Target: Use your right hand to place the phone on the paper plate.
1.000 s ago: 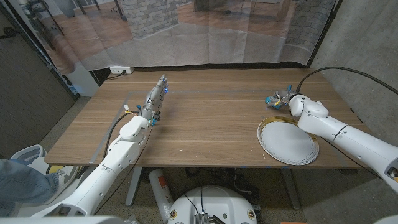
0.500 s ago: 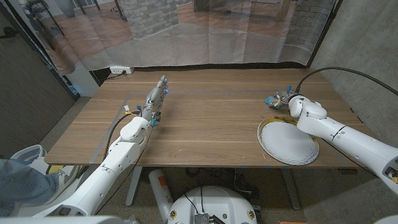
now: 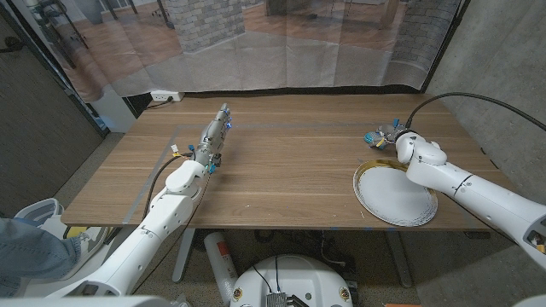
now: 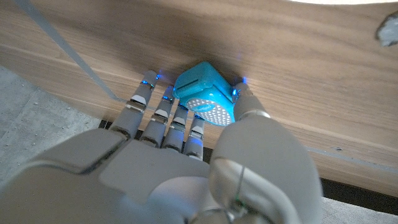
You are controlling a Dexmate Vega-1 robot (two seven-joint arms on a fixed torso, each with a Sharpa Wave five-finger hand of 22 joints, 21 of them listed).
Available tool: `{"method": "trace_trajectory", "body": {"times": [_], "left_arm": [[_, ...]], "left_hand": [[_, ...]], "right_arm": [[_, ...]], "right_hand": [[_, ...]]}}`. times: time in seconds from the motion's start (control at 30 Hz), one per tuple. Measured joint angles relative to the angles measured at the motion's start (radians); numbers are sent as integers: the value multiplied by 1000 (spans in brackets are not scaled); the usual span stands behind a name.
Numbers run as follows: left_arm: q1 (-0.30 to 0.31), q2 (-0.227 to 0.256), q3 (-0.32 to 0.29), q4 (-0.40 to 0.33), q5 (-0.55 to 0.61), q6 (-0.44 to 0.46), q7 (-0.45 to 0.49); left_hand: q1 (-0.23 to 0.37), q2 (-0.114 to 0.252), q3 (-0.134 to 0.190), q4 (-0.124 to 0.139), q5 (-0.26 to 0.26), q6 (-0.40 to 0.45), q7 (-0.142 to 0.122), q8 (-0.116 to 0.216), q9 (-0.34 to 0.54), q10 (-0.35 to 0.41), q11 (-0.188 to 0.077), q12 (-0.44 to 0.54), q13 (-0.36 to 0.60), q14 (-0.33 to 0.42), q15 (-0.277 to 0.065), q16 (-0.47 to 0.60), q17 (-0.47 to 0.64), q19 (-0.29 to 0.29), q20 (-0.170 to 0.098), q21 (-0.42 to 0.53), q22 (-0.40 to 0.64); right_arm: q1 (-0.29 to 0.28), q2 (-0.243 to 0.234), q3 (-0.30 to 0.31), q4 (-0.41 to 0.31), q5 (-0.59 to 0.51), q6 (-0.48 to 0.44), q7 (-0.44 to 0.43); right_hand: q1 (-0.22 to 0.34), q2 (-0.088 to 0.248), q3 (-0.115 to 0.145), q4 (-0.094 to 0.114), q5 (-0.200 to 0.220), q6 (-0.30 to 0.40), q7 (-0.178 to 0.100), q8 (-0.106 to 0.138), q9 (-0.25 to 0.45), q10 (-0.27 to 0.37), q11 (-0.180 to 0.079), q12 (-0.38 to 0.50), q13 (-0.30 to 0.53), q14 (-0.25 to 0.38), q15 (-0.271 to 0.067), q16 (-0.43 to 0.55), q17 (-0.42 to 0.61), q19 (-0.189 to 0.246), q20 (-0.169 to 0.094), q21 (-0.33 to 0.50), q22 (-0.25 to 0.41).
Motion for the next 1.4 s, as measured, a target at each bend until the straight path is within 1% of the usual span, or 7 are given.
{"method": "trace_trajectory", "body": {"times": [0.27, 0.43, 0.57, 0.7, 0.8, 0.9, 1.4], "left_arm": [[-3, -1, 3, -1, 2, 5, 2], [-7, -4, 5, 1, 3, 6, 2], [-9, -7, 6, 4, 4, 6, 1], [-11, -8, 7, 8, 4, 6, 0], [-11, -10, 7, 10, 4, 6, -1], [-11, -11, 7, 11, 4, 6, -1], [-17, -14, 8, 14, 6, 6, -4]], "left_hand": [[0, 0, 0, 0, 0, 6, 6, 0, 0, 0, 0, 0, 0, 0, 0, 0, 0, 0, 0, 0, 0], [0, 0, 0, 0, -7, 6, 6, 0, 0, 0, 0, 0, 0, 0, 0, 0, 0, 0, 0, 0, 0], [0, 0, 0, 0, -7, 5, 5, 0, 0, 0, 0, 0, 0, 0, 0, 0, 0, 0, 0, 0, 0], [0, 0, 0, 0, -7, 5, 5, 0, 0, 0, 0, 0, 0, 0, 0, 0, 0, 0, 0, 0, 0], [0, 0, 0, 0, -7, 5, 5, 0, 0, 0, 0, 0, 0, 0, 0, 0, 0, 0, 0, 0, 0], [0, 0, -3, -3, -7, 5, 5, 0, 0, 0, 0, 0, 0, 0, 0, 0, 0, -5, 5, 0, 0], [5, 5, -3, -3, -7, 5, 5, 0, 0, 0, 0, 0, 0, 0, 0, 0, 0, -5, 5, 0, 0]], "right_arm": [[-3, 3, -1, 0, -10, -15, -12], [-4, 6, -4, -3, -20, -26, -19], [-4, 6, -7, -5, -26, -31, -22], [-4, 6, -8, -9, -33, -36, -24], [-4, 6, -9, -10, -36, -38, -24], [-4, 6, -9, -10, -39, -39, -25], [-8, -1, 1, -38, -49, -39, -35]], "right_hand": [[35, 18, 12, -4, -6, 67, -15, 20, 5, 47, -26, 21, 8, 79, -3, 33, 15, -3, -7, -10, 3], [64, 23, 11, -5, -12, 102, -10, 31, 4, 92, -31, 41, 15, 124, -9, 63, 35, 4, -14, -10, 2], [89, 27, 8, -8, -16, 123, 8, 44, 4, 111, -35, 50, 21, 148, -12, 81, 48, 4, -22, -10, 2], [90, 26, 4, -12, -16, 131, 16, 55, 4, 116, -34, 57, 22, 150, -11, 90, 58, 7, -25, -10, 2], [93, 23, 4, -12, -17, 132, 17, 56, 5, 121, -36, 57, 23, 152, -12, 90, 63, 14, -32, -10, 2], [97, 20, 4, -12, -18, 146, 31, 56, 5, 129, -39, 58, 25, 152, -12, 93, 65, 14, -32, -10, 2], [99, 23, -7, -6, -23, 157, 42, 56, 5, 139, -43, 66, 26, 151, -12, 89, 64, 14, -32, -10, 2]]}}
